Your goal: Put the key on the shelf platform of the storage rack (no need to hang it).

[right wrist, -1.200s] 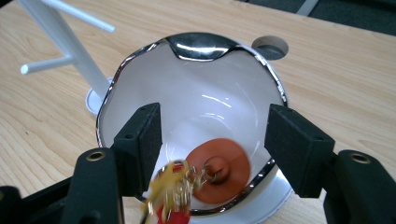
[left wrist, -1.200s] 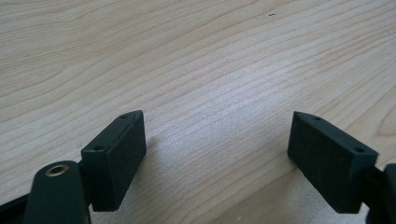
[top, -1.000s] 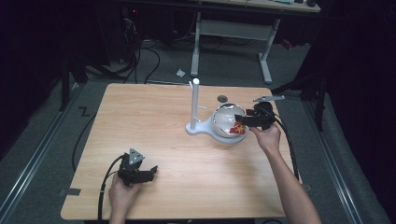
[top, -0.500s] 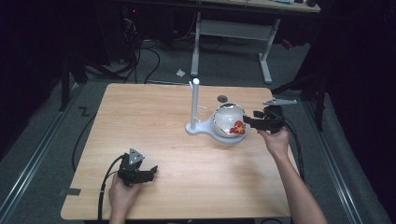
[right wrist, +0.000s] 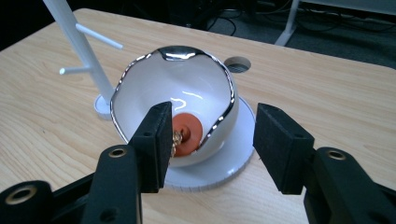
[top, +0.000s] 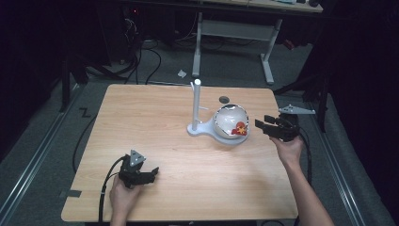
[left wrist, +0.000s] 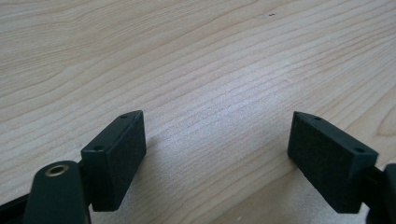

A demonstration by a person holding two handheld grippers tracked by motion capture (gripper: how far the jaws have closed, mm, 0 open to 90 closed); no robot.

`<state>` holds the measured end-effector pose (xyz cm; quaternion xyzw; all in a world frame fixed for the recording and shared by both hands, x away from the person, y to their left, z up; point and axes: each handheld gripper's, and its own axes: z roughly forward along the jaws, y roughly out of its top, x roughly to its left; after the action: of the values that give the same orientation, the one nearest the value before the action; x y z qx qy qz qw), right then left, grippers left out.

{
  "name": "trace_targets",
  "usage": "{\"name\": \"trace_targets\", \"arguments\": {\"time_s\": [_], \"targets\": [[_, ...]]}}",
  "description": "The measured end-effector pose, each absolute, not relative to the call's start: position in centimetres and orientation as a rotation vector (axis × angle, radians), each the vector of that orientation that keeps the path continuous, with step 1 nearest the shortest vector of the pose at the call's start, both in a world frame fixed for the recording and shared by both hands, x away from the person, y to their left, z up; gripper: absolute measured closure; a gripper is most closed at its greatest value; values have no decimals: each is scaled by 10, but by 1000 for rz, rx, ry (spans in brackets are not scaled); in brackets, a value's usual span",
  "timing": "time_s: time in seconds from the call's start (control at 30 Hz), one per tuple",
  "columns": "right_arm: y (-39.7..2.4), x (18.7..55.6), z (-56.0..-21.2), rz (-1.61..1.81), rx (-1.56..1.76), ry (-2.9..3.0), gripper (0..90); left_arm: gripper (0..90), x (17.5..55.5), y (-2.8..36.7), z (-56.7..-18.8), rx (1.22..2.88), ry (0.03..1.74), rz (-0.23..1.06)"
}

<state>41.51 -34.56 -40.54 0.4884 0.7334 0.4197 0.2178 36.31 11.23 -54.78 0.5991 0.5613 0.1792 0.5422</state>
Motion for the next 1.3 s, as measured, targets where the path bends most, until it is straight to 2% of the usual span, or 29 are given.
{"name": "trace_targets", "arguments": {"time_s": [0.23,0.73,1.3], "targets": [[-350,400,-405,1161,1351,2011,505,196,363,112,-548,1423,1334,424],[-373,364,-417,1201,1384,1952,497,196,363,112,-548,1423,1334,424],[-362,339,-441,1184,1357,1990,480,196,363,112,-548,1423,1334,424]]}}
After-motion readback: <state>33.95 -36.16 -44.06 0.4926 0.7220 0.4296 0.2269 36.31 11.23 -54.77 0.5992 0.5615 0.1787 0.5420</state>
